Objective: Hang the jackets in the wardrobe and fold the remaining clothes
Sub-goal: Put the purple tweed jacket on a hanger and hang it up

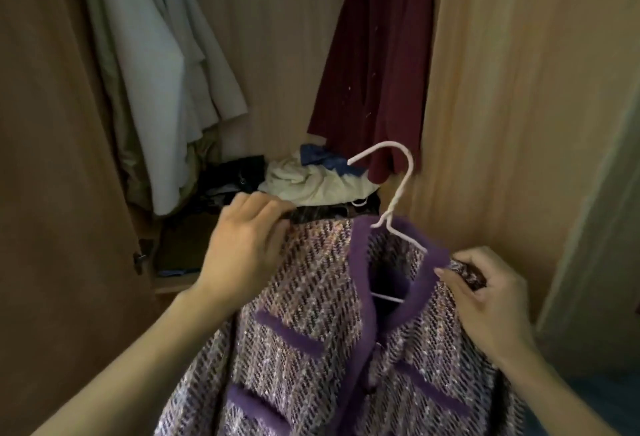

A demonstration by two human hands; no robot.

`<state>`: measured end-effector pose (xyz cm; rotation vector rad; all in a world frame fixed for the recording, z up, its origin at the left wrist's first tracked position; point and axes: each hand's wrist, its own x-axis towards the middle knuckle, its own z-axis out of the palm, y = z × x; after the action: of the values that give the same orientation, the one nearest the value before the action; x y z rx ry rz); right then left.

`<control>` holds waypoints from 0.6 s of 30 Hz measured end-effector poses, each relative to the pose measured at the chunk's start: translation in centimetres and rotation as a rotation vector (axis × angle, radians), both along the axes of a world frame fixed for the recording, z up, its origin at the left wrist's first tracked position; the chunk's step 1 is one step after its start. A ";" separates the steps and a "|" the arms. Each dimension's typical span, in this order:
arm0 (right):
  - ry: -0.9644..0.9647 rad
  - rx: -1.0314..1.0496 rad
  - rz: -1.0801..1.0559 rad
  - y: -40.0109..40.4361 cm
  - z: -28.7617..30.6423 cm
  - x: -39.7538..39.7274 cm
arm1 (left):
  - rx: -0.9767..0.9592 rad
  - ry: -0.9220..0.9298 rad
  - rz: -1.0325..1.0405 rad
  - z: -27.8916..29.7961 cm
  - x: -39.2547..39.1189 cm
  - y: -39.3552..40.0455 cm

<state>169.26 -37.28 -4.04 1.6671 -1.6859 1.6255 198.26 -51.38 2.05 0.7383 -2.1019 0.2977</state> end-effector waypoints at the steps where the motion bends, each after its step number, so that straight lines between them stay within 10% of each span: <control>1: 0.010 -0.001 0.008 -1.1 0.5 0.9 | 0.026 -0.023 0.000 0.5 1.4 -1.8; 6: 0.089 0.008 -0.007 -5.7 1.9 4.6 | 0.290 -0.130 -0.292 -0.8 4.4 -7.6; 18: 0.174 0.238 0.209 -13.6 2.9 9.5 | 0.051 -0.036 -0.236 -5.0 6.1 -11.0</control>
<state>178.72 -50.85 -1.13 2.0960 -1.7211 1.3558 204.36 -62.41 -2.98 0.5102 -2.2118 0.1292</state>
